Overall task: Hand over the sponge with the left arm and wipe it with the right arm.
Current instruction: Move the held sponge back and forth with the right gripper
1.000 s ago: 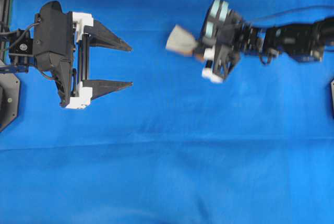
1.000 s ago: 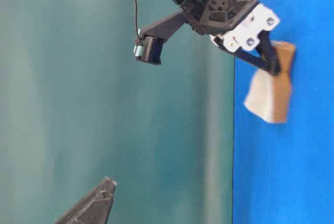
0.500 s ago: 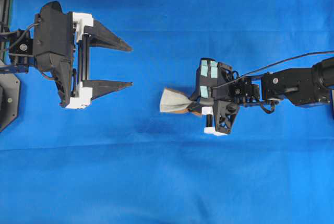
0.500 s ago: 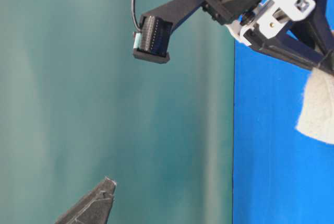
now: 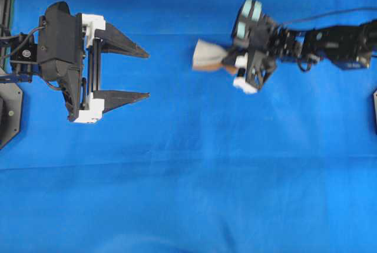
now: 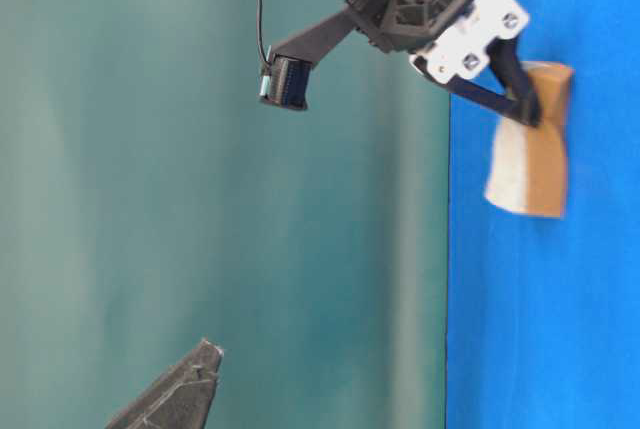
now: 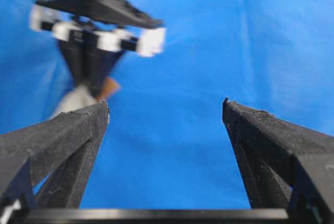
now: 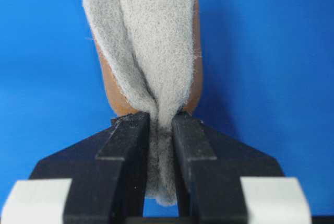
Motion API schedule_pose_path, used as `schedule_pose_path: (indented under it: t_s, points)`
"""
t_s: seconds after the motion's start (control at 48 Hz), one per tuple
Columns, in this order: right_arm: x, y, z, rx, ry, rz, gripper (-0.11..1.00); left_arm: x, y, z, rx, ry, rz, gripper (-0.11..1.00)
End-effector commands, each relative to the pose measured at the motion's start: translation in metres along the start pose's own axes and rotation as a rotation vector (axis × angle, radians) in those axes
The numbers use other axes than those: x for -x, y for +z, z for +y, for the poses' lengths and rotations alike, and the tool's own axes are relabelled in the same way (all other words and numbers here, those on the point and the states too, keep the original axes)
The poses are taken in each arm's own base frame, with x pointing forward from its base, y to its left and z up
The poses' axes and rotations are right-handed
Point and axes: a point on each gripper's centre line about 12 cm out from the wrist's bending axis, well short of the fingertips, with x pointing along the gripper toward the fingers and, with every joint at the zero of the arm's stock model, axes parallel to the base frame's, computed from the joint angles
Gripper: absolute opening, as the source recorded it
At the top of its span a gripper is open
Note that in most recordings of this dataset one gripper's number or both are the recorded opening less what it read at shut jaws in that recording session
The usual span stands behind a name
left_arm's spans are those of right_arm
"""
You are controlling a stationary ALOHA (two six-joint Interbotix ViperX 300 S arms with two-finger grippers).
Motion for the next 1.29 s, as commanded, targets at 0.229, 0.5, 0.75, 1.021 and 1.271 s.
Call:
schedule_pose_path:
  t_s: [0.229,0.5,0.75,1.021,1.271]
  points:
    - [0.007,0.012,-0.018,-0.016,-0.032,-0.049,0.19,0.001,0.007,-0.001,-0.004,-0.002,-0.026,0.88]
    - [0.009,0.006,0.05,0.057,0.097,-0.028,0.19,0.001,0.008,-0.001,-0.005,-0.002,-0.029,0.88]
    - [0.022,-0.009,0.129,0.112,0.248,0.003,0.19,0.001,0.008,-0.001,-0.005,-0.002,-0.029,0.88]
    - [0.037,-0.02,0.176,0.144,0.342,0.021,0.19,0.001,0.009,-0.001,-0.005,-0.002,-0.031,0.88]
    - [0.025,-0.012,0.138,0.116,0.26,0.035,0.19,0.001,0.009,-0.001,-0.005,-0.001,-0.034,0.88]
